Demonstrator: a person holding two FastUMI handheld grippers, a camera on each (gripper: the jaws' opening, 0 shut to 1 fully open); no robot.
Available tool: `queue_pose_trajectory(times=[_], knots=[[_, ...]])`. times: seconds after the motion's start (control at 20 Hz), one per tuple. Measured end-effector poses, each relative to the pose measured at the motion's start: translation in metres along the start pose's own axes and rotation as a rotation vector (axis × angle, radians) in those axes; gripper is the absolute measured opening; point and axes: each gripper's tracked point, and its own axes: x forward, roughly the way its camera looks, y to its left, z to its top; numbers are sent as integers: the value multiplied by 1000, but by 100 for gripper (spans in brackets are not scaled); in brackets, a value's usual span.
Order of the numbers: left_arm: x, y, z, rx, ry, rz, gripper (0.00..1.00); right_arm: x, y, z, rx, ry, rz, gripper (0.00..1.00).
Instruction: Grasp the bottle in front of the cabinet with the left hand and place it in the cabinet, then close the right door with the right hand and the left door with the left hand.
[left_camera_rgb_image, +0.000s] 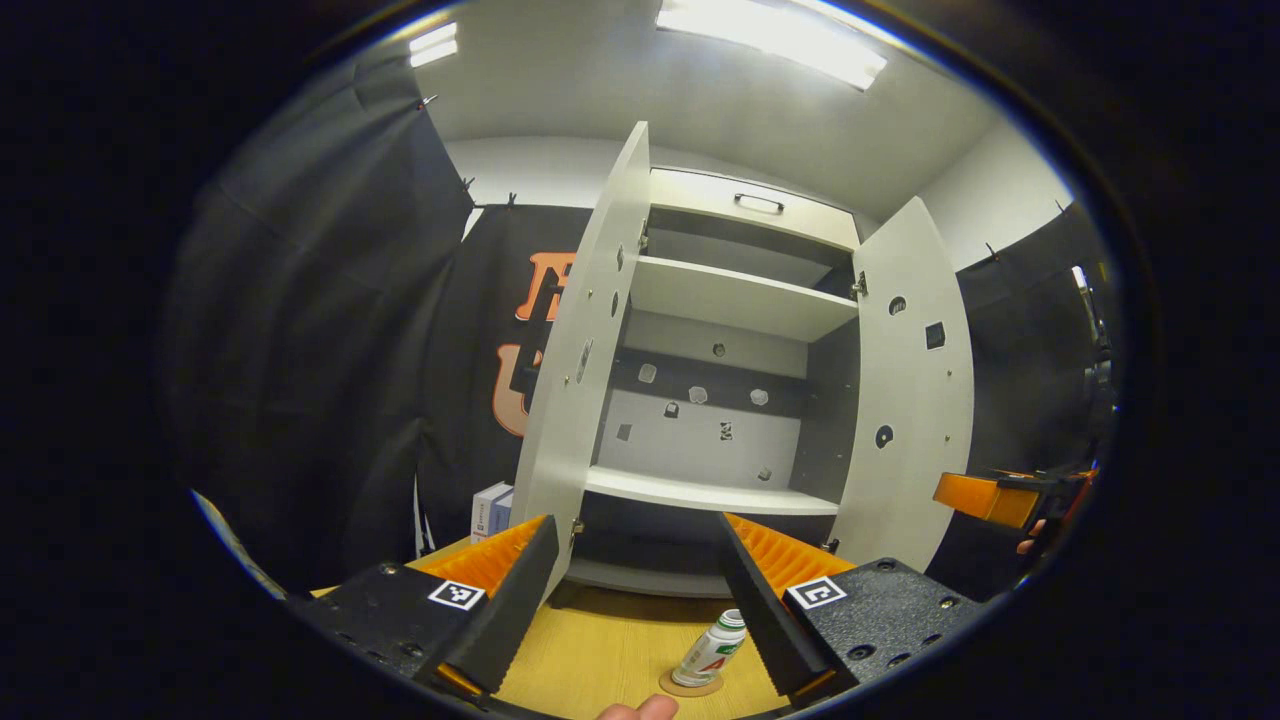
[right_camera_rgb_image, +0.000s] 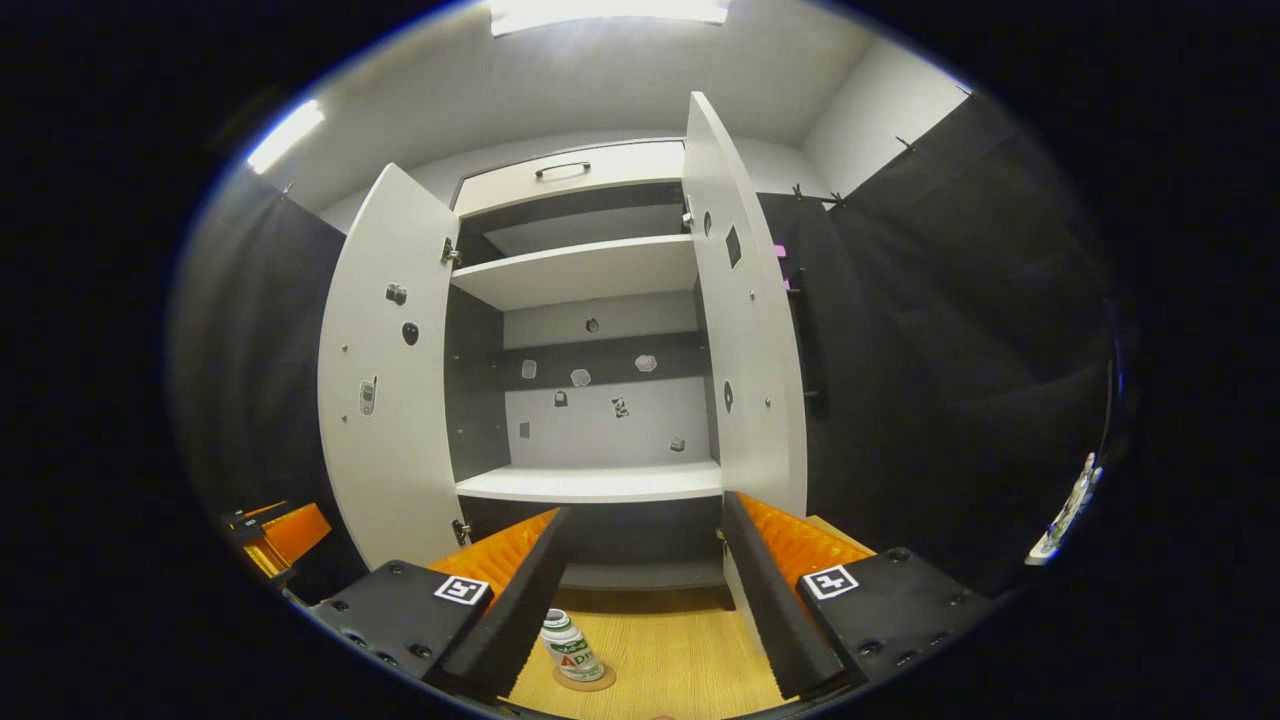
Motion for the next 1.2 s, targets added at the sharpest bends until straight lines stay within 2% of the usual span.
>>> queue_pose_trajectory(times=[0.5,0.55,0.6,0.8,0.95,1.2], knots=[[7,2,-2,-4,5,-2,95,2,1,-1,2,3,2,98],[10,-2,-1,-6,1,-12,95,1,1,-1,1,4,3,94],[16,-6,0,-7,-4,-26,95,1,1,-1,-1,4,3,98],[46,-38,-14,-18,20,-117,95,0,1,-1,-8,13,6,98],[71,-72,-40,-41,47,-206,95,-3,-4,2,-19,12,-7,98],[101,-104,-127,-75,171,-259,95,-16,-18,7,-34,16,-57,98]])
